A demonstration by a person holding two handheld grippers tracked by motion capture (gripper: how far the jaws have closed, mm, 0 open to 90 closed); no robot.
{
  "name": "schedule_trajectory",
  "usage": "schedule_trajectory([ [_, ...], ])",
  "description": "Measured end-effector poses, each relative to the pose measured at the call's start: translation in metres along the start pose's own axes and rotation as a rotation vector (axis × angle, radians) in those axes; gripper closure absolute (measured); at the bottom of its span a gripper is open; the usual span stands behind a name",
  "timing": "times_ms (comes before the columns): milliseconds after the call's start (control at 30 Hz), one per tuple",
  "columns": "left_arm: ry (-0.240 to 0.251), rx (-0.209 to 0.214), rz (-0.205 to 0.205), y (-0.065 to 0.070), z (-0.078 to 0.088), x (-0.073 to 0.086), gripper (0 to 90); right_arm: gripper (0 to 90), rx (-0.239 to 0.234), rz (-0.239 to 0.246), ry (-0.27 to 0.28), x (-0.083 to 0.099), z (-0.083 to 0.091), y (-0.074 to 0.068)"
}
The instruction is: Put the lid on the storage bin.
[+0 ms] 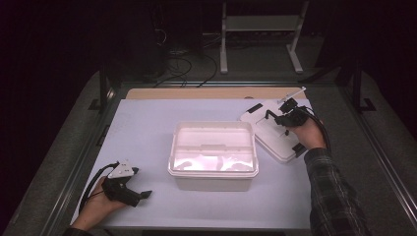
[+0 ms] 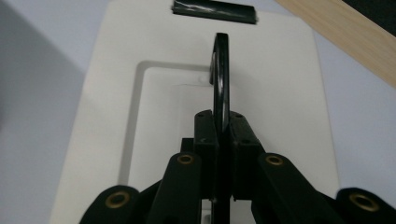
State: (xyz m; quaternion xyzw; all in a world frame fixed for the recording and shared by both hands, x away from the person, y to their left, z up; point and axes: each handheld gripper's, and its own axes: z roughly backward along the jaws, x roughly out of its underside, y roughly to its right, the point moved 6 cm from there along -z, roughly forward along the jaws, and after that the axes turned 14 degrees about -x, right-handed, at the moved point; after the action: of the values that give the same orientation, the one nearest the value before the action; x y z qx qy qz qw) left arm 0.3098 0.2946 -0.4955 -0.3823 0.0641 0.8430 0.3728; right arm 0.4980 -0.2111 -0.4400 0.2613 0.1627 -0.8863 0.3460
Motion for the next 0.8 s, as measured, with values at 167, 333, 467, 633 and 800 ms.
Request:
schedule_trajectory([
  [167, 0.0, 0.0, 0.0, 0.0, 0.0, 0.0, 0.7, 84.0, 0.006, 0.015, -0.001, 0.001, 0.005, 0.001],
  [333, 0.0, 0.001, 0.0, 0.0, 0.0, 0.0, 0.7, 84.0, 0.004, 0.008, 0.037, -0.002, 0.017, 0.0],
  [467, 0.0, 0.001, 0.0, 0.0, 0.0, 0.0, 0.7, 84.0, 0.003, -0.003, 0.076, -0.005, 0.031, 0.001],
  [633, -0.001, 0.001, 0.0, 0.0, 0.0, 0.0, 0.7, 84.1, -0.002, 0.007, 0.105, -0.013, 0.055, -0.002],
  [800, 0.0, 0.0, 0.0, 0.0, 0.0, 0.0, 0.7, 84.1, -0.012, 0.036, 0.131, -0.024, 0.08, -0.009],
])
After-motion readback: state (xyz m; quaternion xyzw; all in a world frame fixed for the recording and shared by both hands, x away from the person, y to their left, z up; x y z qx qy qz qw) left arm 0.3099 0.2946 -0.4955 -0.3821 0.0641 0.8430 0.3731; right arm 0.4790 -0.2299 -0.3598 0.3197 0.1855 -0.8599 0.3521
